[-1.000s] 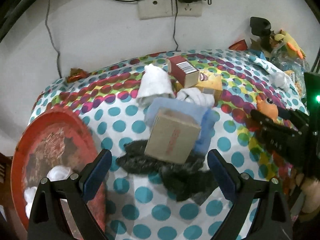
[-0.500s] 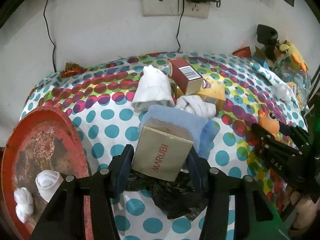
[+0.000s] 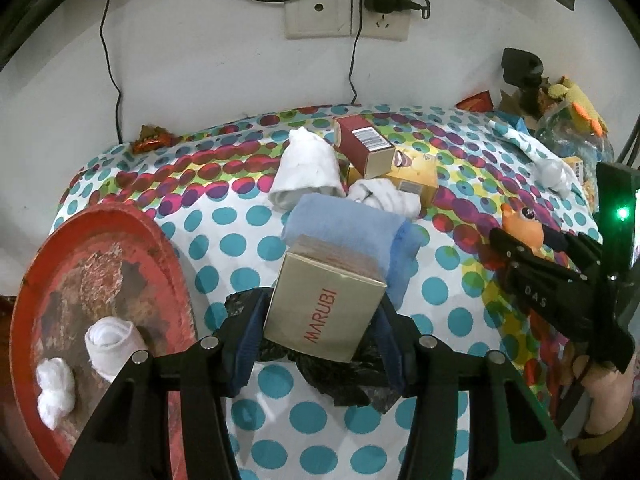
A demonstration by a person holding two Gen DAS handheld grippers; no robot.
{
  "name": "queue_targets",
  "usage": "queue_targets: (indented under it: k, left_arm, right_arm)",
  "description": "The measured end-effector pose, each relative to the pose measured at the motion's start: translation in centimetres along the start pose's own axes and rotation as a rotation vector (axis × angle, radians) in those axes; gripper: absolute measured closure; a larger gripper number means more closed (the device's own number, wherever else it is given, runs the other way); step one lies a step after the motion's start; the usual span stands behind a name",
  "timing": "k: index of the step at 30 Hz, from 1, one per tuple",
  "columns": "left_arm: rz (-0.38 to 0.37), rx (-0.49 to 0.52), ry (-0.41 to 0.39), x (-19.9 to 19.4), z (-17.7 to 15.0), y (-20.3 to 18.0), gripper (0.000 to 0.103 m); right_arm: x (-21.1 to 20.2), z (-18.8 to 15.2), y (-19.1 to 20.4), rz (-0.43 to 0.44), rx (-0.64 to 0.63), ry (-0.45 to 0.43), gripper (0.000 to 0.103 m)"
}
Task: Organize objects
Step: 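Grasp the MARUBI cardboard box with the left gripper while the right gripper holds the orange toy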
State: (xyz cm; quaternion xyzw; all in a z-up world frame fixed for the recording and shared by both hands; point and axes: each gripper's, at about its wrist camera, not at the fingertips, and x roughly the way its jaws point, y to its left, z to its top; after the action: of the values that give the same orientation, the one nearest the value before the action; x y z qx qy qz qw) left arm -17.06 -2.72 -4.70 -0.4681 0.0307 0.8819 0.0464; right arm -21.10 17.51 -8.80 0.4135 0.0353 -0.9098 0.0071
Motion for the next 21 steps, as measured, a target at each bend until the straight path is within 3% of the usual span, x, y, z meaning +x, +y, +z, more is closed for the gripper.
queue_targets:
  k: [21]
  left_arm:
    - [-0.007, -0.052, -0.023, -2.9, -0.7, 2.6, 0.054]
  right_arm:
    - [-0.1, 0.0, 0.3, -0.007, -0.008, -0.001, 0.047]
